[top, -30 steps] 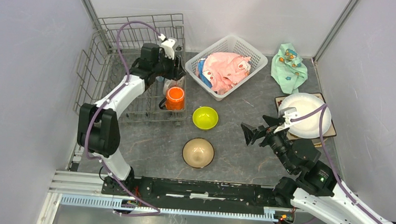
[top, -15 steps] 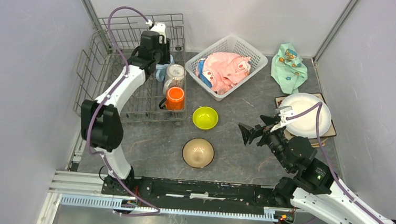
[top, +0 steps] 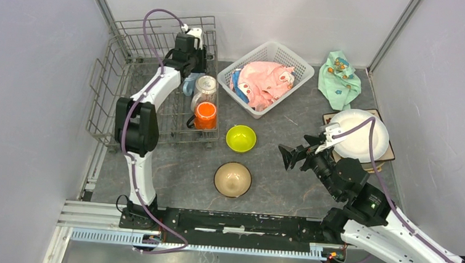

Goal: Load the mixed dishes into the dish rack
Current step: Adjust the plate in the dish rack.

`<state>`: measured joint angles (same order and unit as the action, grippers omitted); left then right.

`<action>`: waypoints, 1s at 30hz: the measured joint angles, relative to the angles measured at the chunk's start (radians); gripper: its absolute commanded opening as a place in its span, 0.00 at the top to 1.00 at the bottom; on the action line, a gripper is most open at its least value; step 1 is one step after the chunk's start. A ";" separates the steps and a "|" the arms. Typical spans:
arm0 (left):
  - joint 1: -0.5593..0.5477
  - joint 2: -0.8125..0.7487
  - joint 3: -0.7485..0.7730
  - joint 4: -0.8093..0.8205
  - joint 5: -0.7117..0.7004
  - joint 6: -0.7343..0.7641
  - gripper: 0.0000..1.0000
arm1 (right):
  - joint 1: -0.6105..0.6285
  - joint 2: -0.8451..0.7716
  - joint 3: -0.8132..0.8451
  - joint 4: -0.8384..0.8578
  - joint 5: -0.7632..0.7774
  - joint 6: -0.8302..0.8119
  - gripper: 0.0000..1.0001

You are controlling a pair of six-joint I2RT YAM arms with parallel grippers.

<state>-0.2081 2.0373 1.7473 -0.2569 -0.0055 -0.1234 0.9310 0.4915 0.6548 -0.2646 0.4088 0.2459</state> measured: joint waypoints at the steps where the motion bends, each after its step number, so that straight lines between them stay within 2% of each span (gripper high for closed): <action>1: 0.000 0.016 0.018 0.001 0.014 0.000 0.48 | 0.000 0.003 0.003 -0.002 0.000 0.000 0.02; 12: 0.012 0.077 0.061 0.029 0.075 0.001 0.48 | 0.000 0.001 0.006 -0.007 0.021 -0.011 0.02; 30: 0.027 0.117 0.062 0.064 0.357 -0.027 0.47 | 0.000 0.022 0.006 -0.006 0.023 -0.034 0.02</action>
<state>-0.1806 2.1548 1.8095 -0.1932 0.3511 -0.1501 0.9310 0.5133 0.6613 -0.2707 0.4313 0.2119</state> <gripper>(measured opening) 0.522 0.982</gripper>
